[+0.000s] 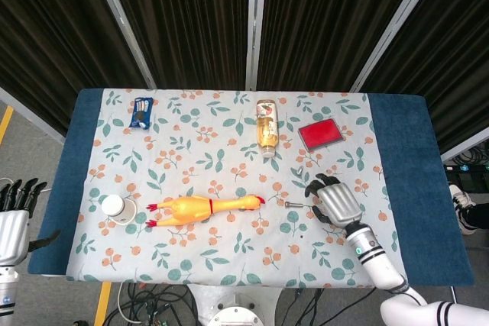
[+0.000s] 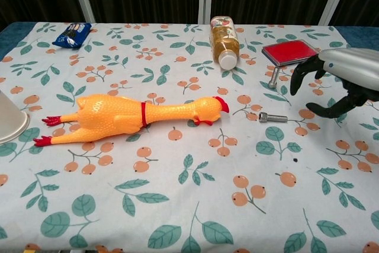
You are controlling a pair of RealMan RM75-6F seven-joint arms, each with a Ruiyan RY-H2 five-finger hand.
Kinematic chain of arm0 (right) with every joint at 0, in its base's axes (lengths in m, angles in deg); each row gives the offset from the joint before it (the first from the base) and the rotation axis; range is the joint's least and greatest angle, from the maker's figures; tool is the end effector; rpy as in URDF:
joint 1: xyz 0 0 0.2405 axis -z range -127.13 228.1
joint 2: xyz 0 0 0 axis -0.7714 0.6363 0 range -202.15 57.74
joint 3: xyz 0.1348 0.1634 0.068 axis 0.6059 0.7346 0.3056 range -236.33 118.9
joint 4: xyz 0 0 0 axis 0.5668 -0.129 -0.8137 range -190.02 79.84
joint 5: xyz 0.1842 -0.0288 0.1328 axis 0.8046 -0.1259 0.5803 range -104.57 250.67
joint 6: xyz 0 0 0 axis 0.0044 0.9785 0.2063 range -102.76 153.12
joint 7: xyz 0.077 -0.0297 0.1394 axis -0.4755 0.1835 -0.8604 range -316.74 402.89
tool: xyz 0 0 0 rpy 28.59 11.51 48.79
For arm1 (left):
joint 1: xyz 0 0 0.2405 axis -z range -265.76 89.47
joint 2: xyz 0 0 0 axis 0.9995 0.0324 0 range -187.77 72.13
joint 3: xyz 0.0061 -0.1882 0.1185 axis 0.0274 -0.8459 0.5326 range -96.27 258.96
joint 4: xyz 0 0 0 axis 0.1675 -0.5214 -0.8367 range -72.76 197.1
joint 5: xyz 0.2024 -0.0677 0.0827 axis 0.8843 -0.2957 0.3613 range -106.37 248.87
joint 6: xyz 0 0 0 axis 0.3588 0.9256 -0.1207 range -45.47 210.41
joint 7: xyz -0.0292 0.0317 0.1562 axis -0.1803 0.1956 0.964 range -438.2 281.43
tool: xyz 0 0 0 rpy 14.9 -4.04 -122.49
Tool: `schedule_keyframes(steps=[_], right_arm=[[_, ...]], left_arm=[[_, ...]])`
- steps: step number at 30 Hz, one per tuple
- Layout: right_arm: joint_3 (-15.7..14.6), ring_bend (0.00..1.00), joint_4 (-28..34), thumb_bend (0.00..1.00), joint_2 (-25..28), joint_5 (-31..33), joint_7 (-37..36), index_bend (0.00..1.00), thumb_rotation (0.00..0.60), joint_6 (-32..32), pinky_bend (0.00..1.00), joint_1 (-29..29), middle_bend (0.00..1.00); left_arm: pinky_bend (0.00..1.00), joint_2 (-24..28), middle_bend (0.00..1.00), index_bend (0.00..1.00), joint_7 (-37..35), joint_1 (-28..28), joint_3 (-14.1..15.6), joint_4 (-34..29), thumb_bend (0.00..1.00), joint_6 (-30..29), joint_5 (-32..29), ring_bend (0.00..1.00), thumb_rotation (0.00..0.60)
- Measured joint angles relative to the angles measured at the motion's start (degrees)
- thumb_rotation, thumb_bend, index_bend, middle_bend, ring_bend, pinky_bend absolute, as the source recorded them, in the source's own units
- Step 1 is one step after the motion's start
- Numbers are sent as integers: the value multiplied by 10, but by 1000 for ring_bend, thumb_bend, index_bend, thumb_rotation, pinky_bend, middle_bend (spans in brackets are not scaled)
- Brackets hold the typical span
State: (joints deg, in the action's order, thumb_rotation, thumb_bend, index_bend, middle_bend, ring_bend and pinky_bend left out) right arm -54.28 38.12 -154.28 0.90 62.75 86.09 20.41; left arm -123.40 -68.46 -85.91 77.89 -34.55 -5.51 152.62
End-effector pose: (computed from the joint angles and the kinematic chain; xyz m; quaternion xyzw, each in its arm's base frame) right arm -0.1694 -0.2810 -0.0207 0.7388 -0.3909 0.3455 0.4266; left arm -0.2859 0.1853 0.1255 -0.5657 -0.3831 -0.3531 0.6391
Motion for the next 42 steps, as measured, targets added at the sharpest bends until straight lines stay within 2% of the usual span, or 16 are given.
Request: schedule_keyframes(steps=[7, 19, 31, 38, 42], right_arm=[[10, 156, -28, 298, -51, 38, 59, 457, 600, -13, 236, -18, 304], [12, 156, -58, 331, -102, 74, 131, 480, 600, -2, 216, -30, 305], [3, 156, -67, 329, -110, 80, 143, 500, 600, 7, 187, -26, 306], [3, 156, -71, 259, -114, 80, 142, 504, 600, 6, 171, -27, 306], [3, 156, -71, 264, -115, 80, 146, 508, 600, 7, 167, -27, 307]], left_arm=[[3, -1, 87, 152, -8, -2, 1, 5, 0, 0, -1, 0, 600], [2, -4, 87, 152, -19, -4, 1, 14, 0, 0, 1, 0, 600], [3, -7, 87, 152, -25, -5, 1, 20, 0, 2, 2, 0, 600], [2, -8, 87, 152, -27, -5, 1, 22, 0, 4, 1, 0, 600], [3, -8, 86, 152, -28, -6, 1, 22, 0, 3, 1, 0, 600]])
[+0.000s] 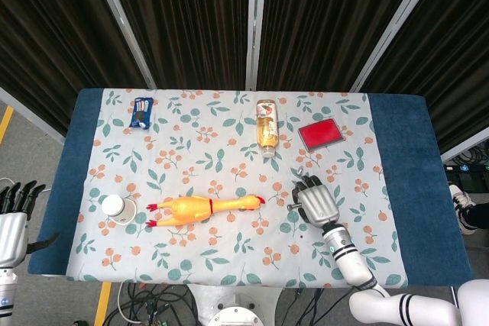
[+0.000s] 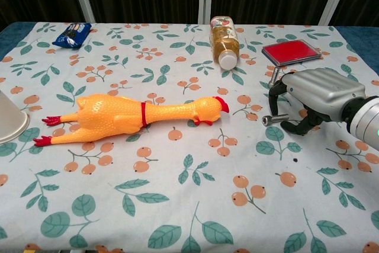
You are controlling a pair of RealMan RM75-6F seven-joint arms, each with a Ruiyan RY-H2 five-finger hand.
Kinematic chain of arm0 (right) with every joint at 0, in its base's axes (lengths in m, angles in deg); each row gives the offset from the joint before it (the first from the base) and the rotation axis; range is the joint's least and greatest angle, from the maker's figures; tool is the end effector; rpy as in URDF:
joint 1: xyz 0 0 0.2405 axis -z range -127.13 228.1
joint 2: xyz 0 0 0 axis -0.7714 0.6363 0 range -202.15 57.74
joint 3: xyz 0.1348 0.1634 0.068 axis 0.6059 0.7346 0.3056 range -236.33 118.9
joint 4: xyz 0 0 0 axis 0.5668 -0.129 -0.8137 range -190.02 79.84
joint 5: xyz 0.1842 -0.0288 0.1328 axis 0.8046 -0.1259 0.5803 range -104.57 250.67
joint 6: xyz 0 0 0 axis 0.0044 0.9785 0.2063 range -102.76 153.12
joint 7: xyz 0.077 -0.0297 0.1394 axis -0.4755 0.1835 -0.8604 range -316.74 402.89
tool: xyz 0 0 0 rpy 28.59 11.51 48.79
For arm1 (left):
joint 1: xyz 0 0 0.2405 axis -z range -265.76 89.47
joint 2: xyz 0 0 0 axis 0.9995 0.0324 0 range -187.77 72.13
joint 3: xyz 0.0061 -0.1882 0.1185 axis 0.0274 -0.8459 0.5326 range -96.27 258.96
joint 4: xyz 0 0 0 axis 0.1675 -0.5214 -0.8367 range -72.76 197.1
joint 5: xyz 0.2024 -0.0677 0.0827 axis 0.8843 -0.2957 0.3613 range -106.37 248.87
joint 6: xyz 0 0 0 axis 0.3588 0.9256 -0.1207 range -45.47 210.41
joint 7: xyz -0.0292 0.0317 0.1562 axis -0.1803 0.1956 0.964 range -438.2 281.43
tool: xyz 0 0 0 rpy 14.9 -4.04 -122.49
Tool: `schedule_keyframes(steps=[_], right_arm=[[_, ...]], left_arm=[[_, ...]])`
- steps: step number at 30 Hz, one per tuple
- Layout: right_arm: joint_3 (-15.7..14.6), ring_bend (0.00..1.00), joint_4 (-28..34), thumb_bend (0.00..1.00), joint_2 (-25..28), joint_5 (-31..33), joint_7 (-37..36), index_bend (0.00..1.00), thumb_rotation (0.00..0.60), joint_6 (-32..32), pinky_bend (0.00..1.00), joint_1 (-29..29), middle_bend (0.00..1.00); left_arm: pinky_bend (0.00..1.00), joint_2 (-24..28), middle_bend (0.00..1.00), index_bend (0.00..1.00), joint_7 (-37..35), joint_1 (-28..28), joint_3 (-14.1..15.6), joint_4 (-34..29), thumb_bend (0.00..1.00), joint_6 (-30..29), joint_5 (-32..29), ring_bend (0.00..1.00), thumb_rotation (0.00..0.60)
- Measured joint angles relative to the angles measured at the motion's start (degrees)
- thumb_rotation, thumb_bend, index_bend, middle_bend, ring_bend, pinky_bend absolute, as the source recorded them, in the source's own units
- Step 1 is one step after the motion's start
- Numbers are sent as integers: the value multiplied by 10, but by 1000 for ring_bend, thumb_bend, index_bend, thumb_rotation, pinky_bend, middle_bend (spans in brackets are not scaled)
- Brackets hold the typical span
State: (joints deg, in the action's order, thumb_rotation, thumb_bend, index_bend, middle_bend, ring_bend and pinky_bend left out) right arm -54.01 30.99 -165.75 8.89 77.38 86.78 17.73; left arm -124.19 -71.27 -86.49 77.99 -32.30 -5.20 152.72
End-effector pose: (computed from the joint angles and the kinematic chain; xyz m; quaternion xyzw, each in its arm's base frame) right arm -0.1588 -0.2835 -0.0673 0.7596 -0.3554 0.2927 0.4593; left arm -0.2948 0.1823 0.1241 -0.5598 -0.3936 -0.3565 0.6360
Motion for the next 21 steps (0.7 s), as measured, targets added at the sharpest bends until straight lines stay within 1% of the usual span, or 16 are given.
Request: schedule_keyframes(steps=[7, 12, 15, 21], right_arm=[[-2, 156, -1, 332, 0, 2, 13, 524, 600, 2, 152, -1, 307], [-5, 157, -1, 408, 0, -10, 18, 576, 600, 8, 150, -2, 315], [-9, 157, 0, 416, 1, -30, 24, 581, 600, 21, 144, -1, 317], [-21, 157, 12, 416, 13, -94, 49, 585, 600, 51, 127, -1, 322]], left_arm=[[2, -1, 82, 152, -1, 0, 0, 2, 0, 1, 0, 0, 600], [2, -1, 81, 152, -2, -1, 0, 2, 0, -1, 0, 0, 600], [2, -1, 81, 152, -2, -2, 0, 2, 0, -2, 1, 0, 600], [2, 0, 81, 152, -2, -2, 0, 1, 0, -3, 4, 0, 600]])
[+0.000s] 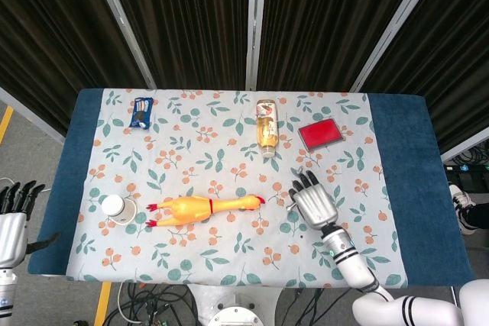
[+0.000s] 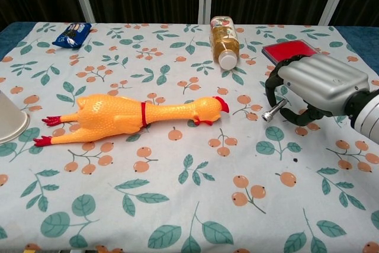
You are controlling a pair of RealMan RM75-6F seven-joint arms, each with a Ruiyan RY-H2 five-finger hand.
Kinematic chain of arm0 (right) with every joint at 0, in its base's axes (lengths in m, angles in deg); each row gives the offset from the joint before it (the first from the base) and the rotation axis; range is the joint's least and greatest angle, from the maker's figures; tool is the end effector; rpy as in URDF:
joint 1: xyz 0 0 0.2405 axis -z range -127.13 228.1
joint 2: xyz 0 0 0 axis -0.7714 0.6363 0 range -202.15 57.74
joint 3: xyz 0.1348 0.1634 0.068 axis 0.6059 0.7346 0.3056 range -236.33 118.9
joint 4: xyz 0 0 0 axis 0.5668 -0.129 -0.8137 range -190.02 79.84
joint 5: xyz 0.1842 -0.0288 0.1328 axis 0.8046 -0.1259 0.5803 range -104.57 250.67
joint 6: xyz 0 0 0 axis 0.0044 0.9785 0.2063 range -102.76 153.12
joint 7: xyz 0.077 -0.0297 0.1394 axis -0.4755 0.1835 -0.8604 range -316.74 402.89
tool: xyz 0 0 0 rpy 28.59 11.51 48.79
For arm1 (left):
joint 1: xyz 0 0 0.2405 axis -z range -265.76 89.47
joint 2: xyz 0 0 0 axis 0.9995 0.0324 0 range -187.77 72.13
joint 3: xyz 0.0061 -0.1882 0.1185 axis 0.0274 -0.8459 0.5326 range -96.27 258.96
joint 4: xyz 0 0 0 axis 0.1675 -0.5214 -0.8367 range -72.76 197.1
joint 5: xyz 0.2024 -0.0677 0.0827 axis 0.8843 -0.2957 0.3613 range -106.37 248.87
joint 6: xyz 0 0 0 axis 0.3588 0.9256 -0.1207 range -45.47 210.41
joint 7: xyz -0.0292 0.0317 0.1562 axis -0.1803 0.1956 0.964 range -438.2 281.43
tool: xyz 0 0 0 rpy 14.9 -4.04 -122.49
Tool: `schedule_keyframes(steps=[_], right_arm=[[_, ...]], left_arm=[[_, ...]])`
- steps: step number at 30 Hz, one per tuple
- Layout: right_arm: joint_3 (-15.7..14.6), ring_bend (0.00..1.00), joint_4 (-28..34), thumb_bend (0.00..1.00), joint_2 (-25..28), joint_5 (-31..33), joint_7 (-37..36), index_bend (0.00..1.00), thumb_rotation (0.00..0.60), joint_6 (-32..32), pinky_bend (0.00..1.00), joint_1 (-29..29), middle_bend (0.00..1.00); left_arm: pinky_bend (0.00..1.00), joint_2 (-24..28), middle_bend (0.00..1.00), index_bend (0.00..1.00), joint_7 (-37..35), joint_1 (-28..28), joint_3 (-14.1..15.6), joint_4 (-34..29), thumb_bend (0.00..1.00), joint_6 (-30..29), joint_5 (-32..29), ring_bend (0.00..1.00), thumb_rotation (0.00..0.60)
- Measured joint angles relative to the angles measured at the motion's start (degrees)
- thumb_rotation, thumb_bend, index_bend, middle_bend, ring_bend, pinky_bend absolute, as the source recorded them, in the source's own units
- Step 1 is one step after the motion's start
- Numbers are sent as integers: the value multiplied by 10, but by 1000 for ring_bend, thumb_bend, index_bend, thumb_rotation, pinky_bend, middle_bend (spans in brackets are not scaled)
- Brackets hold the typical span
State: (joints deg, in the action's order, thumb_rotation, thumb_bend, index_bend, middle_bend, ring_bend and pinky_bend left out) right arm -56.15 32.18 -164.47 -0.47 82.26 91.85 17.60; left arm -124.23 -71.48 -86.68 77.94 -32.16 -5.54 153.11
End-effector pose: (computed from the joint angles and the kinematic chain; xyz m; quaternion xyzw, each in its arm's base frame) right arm -0.1400 -0.2757 -0.0544 0.7853 -0.2455 0.3158 0.4725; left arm -0.2944 0.1816 0.1248 -0.5593 -0.3915 -0.3594 0.6362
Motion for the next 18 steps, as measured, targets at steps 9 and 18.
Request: schedule_keyframes(steps=[9, 18], right_arm=[[-12, 158, -11, 417, 30, -97, 113, 594, 600, 0, 44, -37, 324], [-20, 158, -87, 416, 23, -146, 222, 598, 600, -54, 0, -82, 324]], left_arm=[[2, 1, 81, 152, -2, -4, 2, -2, 0, -7, 5, 0, 600], [3, -1, 81, 152, -6, -7, 3, 0, 0, -8, 4, 0, 600]])
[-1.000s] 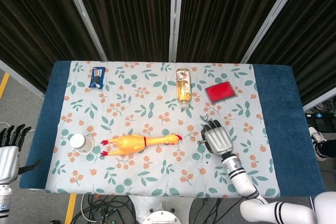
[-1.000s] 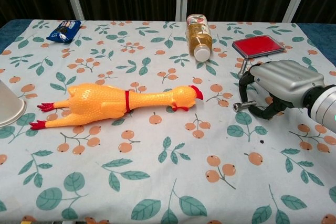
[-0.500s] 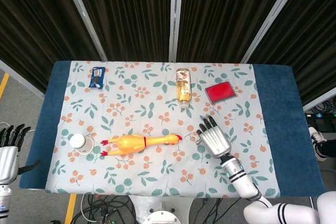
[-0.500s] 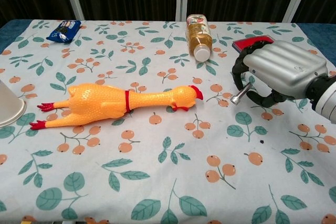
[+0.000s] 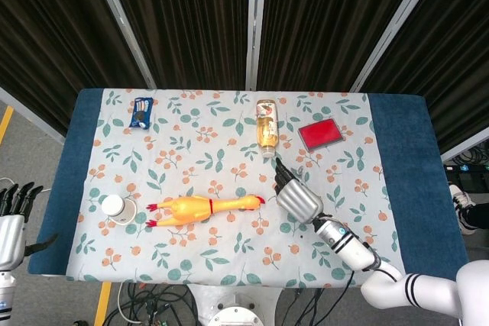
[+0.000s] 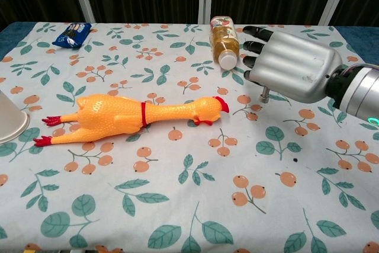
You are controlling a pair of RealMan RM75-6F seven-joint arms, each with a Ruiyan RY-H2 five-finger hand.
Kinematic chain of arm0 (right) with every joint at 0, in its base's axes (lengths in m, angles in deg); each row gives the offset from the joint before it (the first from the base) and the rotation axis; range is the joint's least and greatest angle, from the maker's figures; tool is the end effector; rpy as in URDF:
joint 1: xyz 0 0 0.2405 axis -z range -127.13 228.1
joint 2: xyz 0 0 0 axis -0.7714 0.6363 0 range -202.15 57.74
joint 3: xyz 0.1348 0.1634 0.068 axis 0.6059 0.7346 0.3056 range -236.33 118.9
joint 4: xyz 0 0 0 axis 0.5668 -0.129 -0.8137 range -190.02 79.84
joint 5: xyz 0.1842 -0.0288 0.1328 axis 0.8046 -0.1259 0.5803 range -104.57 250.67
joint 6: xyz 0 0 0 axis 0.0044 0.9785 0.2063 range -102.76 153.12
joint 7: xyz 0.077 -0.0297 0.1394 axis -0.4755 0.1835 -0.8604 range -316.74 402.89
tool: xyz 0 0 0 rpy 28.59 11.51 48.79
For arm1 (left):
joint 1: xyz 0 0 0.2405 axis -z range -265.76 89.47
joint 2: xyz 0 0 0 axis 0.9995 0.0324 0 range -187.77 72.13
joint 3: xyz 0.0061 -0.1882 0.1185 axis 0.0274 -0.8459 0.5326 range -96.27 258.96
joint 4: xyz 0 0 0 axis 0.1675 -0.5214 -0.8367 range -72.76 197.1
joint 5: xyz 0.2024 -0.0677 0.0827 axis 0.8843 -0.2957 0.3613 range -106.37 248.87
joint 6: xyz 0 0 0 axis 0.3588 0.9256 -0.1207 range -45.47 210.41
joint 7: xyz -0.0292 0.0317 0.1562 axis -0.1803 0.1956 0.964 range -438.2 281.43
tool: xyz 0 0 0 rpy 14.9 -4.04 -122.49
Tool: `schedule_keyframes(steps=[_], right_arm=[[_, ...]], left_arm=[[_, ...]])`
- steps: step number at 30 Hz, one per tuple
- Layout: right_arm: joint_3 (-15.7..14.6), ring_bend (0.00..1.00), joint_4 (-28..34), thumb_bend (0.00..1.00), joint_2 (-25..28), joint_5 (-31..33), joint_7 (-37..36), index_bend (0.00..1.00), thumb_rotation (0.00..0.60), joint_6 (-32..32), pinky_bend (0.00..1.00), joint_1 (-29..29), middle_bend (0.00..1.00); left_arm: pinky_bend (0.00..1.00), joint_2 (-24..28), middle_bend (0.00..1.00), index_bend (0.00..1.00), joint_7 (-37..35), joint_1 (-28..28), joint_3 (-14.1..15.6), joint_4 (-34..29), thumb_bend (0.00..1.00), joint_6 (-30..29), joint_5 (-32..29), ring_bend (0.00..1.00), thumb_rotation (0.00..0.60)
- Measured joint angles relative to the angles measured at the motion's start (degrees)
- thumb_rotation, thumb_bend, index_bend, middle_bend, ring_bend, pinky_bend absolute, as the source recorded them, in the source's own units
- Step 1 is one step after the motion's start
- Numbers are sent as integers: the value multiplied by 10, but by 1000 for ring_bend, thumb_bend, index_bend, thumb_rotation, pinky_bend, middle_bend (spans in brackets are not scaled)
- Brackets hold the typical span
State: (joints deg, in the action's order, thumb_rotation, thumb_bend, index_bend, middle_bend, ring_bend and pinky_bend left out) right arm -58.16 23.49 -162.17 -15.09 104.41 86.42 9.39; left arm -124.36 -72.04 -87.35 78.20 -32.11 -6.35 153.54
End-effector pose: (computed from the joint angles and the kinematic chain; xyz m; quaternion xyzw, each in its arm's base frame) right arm -0.1218 -0.2985 -0.0578 0.8439 0.1285 0.2156 0.4742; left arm -0.2949 0.1772 0.1253 -0.5550 -0.3933 -0.3630 0.6368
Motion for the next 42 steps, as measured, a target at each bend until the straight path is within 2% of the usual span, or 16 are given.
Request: schedule_keyframes(steps=[10, 19, 31, 42], right_arm=[[-8, 120, -75, 415, -59, -22, 71, 587, 600, 15, 0, 10, 324], [-13, 92, -102, 407, -80, -32, 80, 528, 600, 31, 0, 29, 321], [-10, 69, -101, 406, -86, -43, 71, 448, 600, 37, 0, 37, 309], [-8, 66, -77, 406, -75, -52, 64, 372, 600, 46, 0, 46, 308]], left_arm=[[3, 0, 81, 152, 0, -1, 1, 1, 0, 2, 0, 0, 600], [3, 0, 82, 152, 1, -1, 1, 1, 0, 3, 1, 0, 600], [3, 1, 81, 152, 2, 0, 1, 0, 0, 4, 1, 0, 600], [3, 2, 81, 152, 4, 0, 0, 0, 0, 5, 2, 0, 600]])
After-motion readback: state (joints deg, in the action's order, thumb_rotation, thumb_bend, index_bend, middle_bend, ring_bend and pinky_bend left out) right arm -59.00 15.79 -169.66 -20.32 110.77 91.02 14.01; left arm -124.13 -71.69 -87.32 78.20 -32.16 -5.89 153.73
